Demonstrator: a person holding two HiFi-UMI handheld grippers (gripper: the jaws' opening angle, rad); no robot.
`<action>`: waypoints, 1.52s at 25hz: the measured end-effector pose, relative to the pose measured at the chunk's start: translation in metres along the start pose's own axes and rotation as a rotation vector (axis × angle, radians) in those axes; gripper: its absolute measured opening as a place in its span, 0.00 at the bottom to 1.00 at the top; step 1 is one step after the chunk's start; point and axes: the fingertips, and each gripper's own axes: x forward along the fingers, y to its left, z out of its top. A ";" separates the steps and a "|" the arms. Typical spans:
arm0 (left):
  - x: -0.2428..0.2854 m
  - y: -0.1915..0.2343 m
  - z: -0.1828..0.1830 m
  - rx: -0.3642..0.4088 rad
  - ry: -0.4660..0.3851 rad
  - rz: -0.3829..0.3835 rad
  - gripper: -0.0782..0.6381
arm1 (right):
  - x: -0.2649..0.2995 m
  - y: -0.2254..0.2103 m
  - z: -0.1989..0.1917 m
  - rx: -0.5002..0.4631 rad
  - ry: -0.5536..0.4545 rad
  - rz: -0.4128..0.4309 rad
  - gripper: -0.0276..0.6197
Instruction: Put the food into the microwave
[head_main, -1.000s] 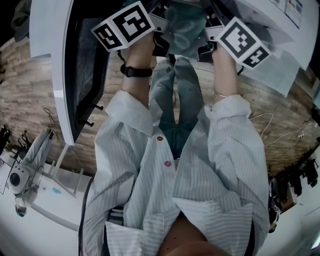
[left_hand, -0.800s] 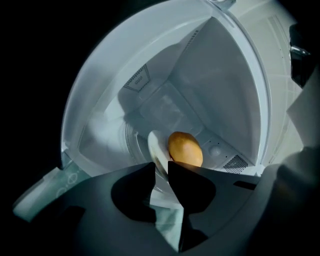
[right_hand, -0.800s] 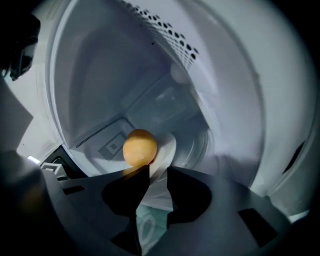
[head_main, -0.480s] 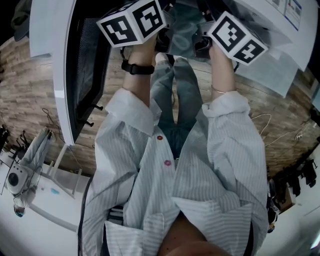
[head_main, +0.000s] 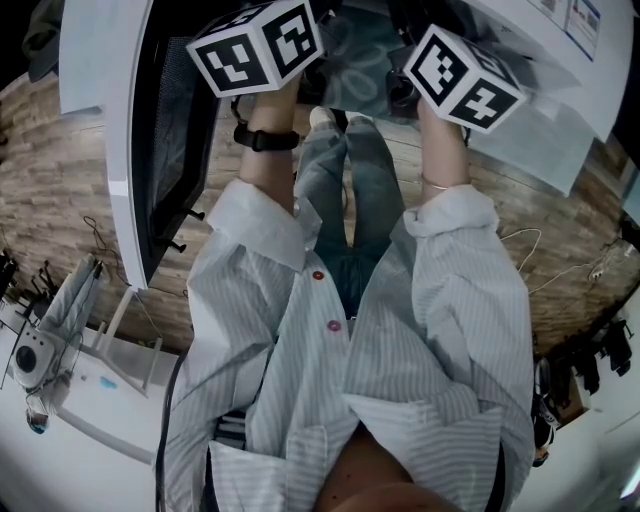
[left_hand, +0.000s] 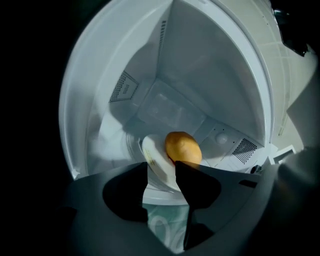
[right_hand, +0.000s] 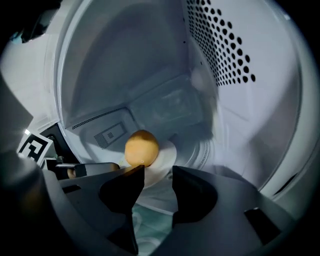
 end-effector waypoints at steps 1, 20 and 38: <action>-0.001 0.001 0.000 -0.002 0.003 0.000 0.34 | -0.001 0.000 0.001 0.000 -0.006 0.002 0.31; -0.029 -0.022 0.003 -0.004 -0.045 -0.029 0.36 | -0.022 0.024 0.010 0.015 -0.013 0.124 0.31; -0.105 -0.103 0.007 0.040 -0.140 -0.133 0.31 | -0.117 0.099 0.035 -0.055 -0.054 0.413 0.16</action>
